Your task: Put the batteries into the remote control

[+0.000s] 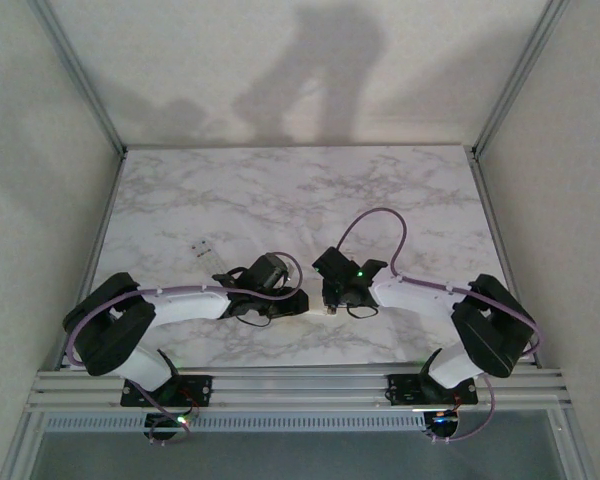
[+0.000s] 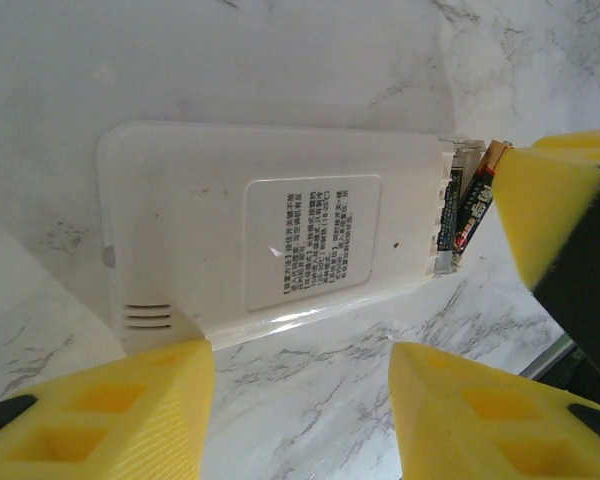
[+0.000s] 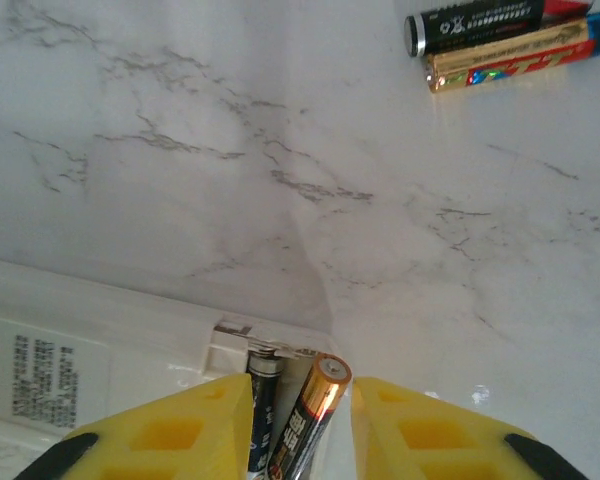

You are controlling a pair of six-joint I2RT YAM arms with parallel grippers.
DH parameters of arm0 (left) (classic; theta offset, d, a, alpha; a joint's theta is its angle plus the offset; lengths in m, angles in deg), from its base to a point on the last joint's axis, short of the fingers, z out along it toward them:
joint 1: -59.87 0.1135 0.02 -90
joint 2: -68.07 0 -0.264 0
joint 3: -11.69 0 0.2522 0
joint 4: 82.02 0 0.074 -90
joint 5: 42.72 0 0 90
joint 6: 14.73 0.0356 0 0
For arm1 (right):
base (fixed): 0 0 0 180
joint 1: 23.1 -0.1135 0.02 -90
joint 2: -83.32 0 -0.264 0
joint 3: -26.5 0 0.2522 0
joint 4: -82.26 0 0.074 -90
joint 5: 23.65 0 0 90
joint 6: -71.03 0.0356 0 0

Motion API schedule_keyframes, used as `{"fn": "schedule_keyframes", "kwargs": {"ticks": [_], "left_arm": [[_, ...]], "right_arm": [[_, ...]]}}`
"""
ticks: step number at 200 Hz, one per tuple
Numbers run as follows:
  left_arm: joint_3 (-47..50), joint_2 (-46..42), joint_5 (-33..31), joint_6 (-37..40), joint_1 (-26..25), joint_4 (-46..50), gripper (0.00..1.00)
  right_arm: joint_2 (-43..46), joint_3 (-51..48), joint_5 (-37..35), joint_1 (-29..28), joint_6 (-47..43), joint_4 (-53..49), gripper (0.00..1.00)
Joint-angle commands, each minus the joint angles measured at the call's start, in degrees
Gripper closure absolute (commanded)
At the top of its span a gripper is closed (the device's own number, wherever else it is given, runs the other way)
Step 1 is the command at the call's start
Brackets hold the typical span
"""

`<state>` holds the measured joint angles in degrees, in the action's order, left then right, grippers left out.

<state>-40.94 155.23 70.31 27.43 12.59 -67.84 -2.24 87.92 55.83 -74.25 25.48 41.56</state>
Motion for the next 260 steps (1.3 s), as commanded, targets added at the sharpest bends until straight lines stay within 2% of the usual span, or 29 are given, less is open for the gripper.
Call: {"fn": "schedule_keyframes", "kwargs": {"ticks": [1, 33, 76, 146, 181, 229, 260], "left_arm": [[-0.5, 1.5, -1.7, 0.6, -0.8, 0.6, 0.50], [-0.9, 0.9, -3.6, 1.8, -0.8, 2.7, 0.50], [-0.6, 0.8, -3.1, 1.8, -0.7, 2.0, 0.51], [-0.6, 1.2, -2.8, 1.6, -0.8, 1.5, 0.51], [-0.8, 0.9, -2.7, 1.7, -0.7, 1.9, 0.51], [-4.1, -4.2, -12.3, 5.0, -0.7, 11.5, 0.41], [-5.4, -3.1, -12.0, 6.6, 0.4, 12.5, 0.41]], "right_arm": [[1.7, 1.5, -2.0, 0.2, 1.8, -3.1, 0.70], [1.8, 1.3, -4.1, 1.1, 4.0, -5.1, 0.74], [1.1, 0.0, 0.1, 1.8, 4.2, -1.1, 0.78], [-1.4, -0.4, 2.2, 1.7, 5.2, 0.6, 0.86], [-1.2, -0.5, 2.3, 1.7, 5.3, -0.2, 0.86], [4.3, 0.3, -0.5, 1.8, 7.0, -3.9, 0.80], [6.8, -2.0, -0.6, 3.1, 9.9, -4.3, 0.78]]}}
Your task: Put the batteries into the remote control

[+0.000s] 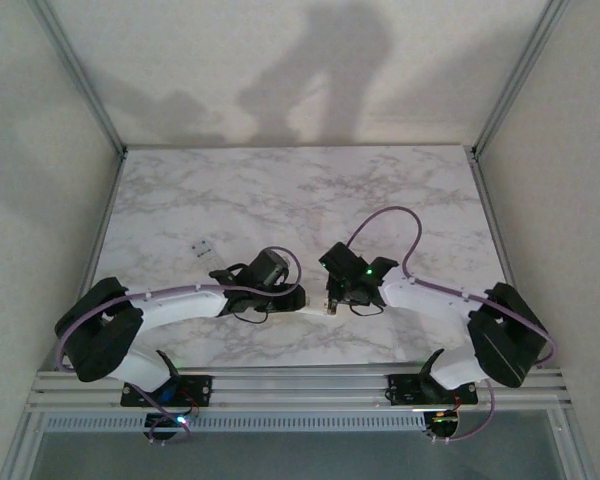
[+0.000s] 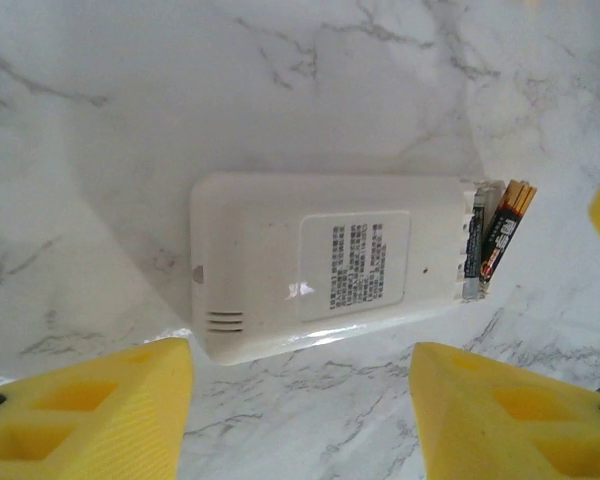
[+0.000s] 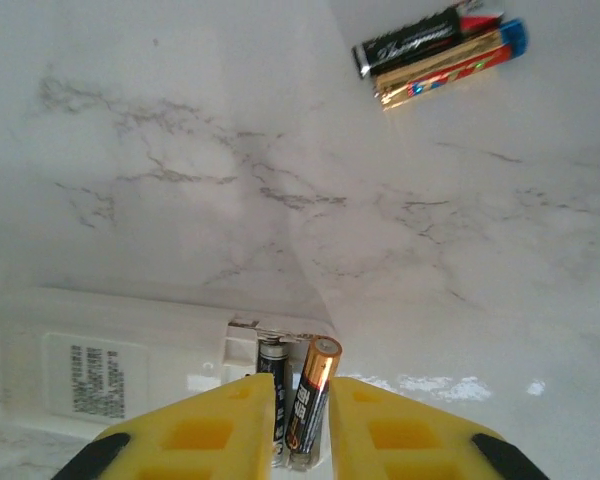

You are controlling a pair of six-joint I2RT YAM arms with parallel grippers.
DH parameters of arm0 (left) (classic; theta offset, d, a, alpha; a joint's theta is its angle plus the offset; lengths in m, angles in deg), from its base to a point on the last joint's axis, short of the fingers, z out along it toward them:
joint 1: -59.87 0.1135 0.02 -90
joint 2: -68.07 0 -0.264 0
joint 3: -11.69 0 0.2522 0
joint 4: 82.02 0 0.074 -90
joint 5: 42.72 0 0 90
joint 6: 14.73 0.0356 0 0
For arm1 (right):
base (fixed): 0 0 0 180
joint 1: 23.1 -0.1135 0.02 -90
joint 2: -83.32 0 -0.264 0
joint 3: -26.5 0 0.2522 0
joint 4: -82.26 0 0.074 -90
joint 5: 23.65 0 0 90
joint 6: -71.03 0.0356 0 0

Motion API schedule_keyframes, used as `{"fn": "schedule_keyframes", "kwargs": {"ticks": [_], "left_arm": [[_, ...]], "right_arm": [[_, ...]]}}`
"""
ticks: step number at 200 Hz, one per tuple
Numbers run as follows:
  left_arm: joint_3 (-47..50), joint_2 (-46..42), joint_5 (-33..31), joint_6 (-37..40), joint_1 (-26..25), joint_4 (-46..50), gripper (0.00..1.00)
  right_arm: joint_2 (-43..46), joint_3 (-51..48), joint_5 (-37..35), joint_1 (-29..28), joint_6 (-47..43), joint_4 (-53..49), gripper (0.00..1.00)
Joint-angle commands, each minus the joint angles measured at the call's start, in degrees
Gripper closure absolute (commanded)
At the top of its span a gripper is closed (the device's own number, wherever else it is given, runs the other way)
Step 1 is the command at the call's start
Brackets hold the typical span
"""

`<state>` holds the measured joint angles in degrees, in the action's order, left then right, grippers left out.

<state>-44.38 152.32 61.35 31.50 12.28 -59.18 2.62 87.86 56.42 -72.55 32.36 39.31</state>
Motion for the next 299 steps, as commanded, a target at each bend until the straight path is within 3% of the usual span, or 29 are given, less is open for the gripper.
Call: {"fn": "schedule_keyframes", "kwargs": {"ticks": [1, 88, 189, 299], "left_arm": [[-1.9, -0.1, -3.0, 2.5, 0.7, 3.8, 0.41], [-4.0, 7.5, 1.7, 3.9, 1.4, -0.5, 0.50], [-2.3, 8.6, 4.4, 2.4, 1.0, -4.0, 0.55], [1.1, 8.2, 5.0, -1.3, -0.4, -8.8, 0.59]], "right_arm": [[1.9, -2.0, -1.0, 1.5, 3.1, -1.9, 0.78], [-4.0, -1.5, 4.6, 1.9, 3.0, 2.7, 0.82], [-6.4, -2.8, 6.6, 1.5, 3.7, 3.8, 0.87], [-9.3, -6.5, 7.4, -2.9, 10.0, 1.6, 0.89]]}}
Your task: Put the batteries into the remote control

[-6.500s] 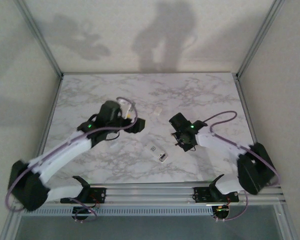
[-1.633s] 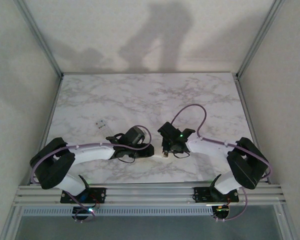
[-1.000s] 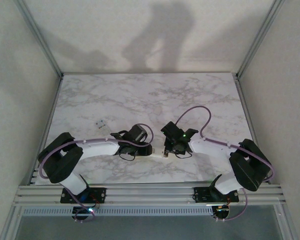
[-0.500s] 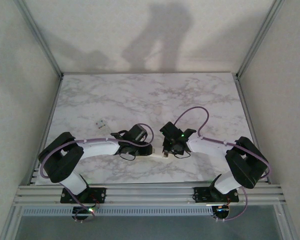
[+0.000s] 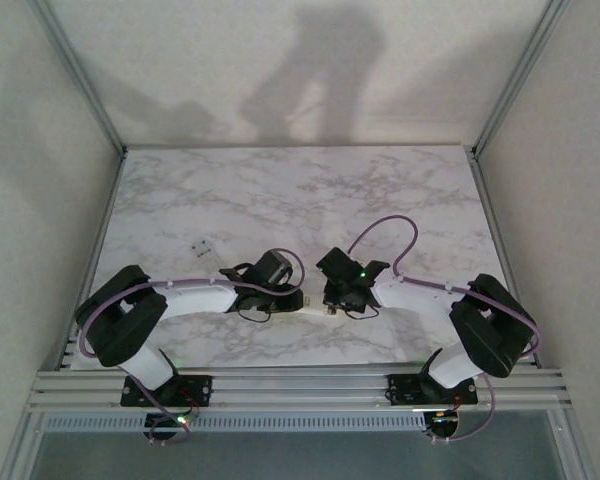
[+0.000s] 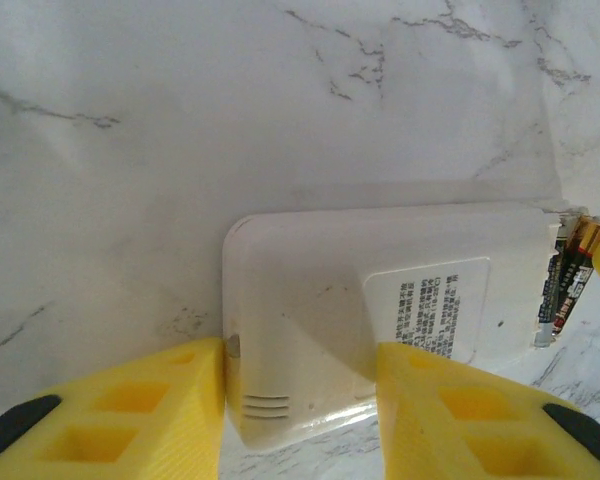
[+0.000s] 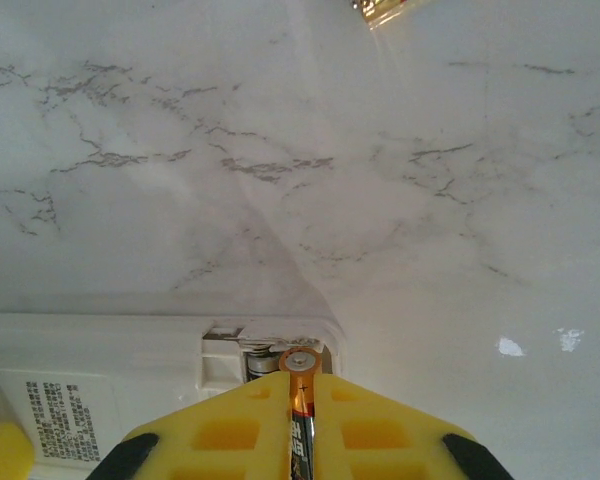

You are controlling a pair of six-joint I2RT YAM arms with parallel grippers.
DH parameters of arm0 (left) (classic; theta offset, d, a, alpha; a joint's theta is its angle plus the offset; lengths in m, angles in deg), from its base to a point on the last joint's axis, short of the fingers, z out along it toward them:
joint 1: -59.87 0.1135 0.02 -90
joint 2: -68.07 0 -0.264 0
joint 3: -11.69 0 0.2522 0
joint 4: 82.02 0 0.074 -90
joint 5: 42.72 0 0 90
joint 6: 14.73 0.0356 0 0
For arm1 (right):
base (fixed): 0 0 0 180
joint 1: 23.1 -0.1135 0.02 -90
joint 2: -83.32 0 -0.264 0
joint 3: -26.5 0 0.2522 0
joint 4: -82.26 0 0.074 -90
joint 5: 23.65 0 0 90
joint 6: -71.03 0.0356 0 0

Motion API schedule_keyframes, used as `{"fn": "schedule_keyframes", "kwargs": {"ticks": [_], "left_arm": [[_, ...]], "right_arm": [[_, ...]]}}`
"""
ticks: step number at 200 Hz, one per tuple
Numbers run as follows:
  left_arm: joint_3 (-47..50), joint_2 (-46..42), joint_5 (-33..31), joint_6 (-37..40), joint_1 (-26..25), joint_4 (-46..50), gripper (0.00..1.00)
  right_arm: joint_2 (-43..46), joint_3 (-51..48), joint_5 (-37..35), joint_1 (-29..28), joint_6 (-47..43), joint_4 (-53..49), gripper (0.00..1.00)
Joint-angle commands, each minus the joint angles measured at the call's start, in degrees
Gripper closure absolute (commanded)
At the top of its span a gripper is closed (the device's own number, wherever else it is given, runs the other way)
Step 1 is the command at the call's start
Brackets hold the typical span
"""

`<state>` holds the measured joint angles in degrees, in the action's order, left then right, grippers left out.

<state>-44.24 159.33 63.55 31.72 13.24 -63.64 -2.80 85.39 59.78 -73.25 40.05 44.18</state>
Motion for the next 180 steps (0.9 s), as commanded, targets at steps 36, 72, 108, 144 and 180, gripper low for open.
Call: {"fn": "schedule_keyframes", "kwargs": {"ticks": [36, 72, 108, 144, 180], "left_arm": [[1.3, 0.8, 2.9, -1.9, -1.8, -4.6, 0.59], [1.7, -0.1, 2.4, -2.4, -1.8, -4.5, 0.59], [2.3, -0.6, 2.1, -2.7, -2.0, -4.7, 0.59], [2.4, -0.7, 1.7, -2.5, -2.0, -4.8, 0.59], [1.9, 0.3, 2.2, -2.1, -2.0, -4.7, 0.59]], "right_arm": [[-7.4, -4.2, 5.3, -4.3, 3.7, -3.3, 0.89], [-10.3, -4.3, 6.1, -7.4, 5.4, -4.7, 0.91], [-10.0, -5.3, 4.7, -9.0, 8.0, -7.5, 0.92], [-7.6, -5.6, 1.2, -9.1, 7.5, -11.8, 0.92], [-12.2, -2.1, 5.8, -10.5, 3.5, -11.0, 0.90]]}}
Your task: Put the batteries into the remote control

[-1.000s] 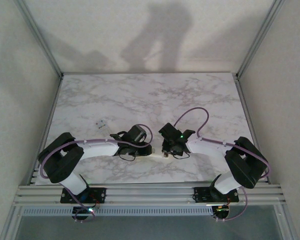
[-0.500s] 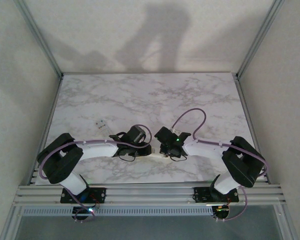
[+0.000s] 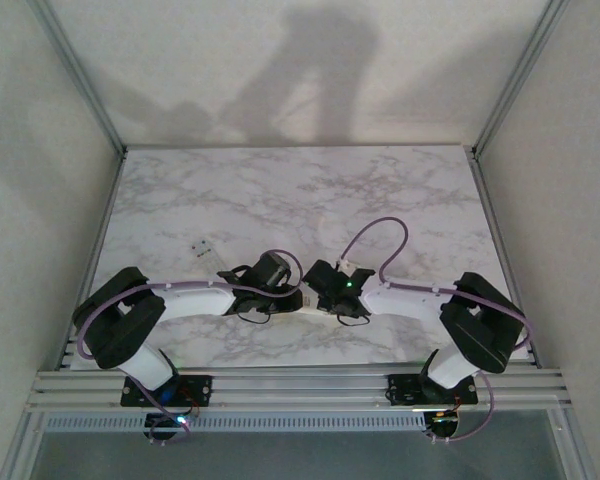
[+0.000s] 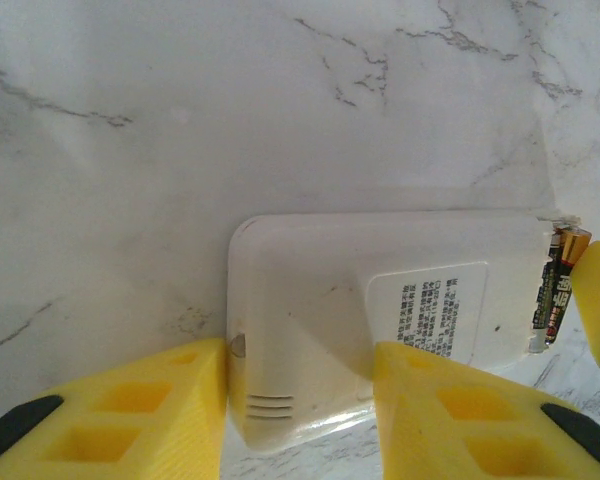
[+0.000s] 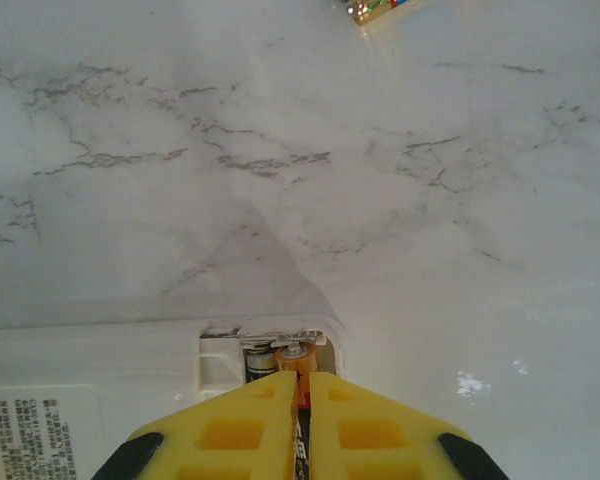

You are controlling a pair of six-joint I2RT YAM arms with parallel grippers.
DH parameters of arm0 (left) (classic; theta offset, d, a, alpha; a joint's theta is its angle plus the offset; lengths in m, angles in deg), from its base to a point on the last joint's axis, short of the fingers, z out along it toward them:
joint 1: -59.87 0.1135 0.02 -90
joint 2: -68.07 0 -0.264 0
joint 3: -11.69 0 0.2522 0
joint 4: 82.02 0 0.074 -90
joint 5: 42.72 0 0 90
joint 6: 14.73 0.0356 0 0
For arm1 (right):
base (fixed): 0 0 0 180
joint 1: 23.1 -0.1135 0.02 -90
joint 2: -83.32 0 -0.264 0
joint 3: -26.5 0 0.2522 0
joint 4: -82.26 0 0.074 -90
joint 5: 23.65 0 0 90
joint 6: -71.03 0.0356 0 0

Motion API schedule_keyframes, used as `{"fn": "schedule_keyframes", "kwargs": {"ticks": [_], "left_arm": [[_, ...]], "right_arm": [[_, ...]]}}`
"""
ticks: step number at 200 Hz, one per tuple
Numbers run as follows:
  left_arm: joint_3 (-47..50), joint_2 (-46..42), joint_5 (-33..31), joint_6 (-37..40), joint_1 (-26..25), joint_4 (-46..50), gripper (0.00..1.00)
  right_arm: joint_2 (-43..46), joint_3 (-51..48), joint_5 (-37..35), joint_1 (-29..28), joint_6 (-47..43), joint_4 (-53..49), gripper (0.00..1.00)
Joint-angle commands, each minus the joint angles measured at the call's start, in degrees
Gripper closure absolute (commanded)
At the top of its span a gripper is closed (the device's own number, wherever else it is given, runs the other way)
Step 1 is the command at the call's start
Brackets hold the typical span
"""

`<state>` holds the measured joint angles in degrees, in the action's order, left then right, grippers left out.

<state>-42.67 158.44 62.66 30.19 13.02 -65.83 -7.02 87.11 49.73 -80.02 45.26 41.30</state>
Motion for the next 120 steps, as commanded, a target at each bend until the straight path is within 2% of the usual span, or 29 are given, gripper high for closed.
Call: {"fn": "schedule_keyframes", "kwargs": {"ticks": [1, 24, 60, 83, 100, 120], "left_arm": [[0.3, 1.2, 3.1, -0.6, -1.8, -2.6, 0.59], [0.9, 0.3, 2.7, -0.8, -1.7, -2.5, 0.59], [1.8, -0.8, 2.4, -0.9, -1.8, -2.5, 0.59], [1.8, -0.5, 2.5, -0.9, -1.7, -2.9, 0.59], [1.7, -0.1, 2.7, -1.1, -1.8, -3.4, 0.59], [1.7, -0.4, 2.7, -1.1, -1.8, -3.3, 0.59]], "right_arm": [[-8.0, -3.9, 16.0, -3.8, -1.7, -8.0, 0.90], [-8.7, -6.2, 20.6, -4.6, -1.2, -4.8, 0.90], [-3.5, -10.7, 18.9, -5.0, 2.7, -8.0, 0.90], [-2.0, -11.9, 17.8, -5.0, 3.2, -7.6, 0.85], [-2.9, -9.8, 18.1, -4.9, 1.2, -7.0, 0.85], [-2.2, -4.5, 14.0, -4.9, -0.1, -11.9, 0.84]]}}
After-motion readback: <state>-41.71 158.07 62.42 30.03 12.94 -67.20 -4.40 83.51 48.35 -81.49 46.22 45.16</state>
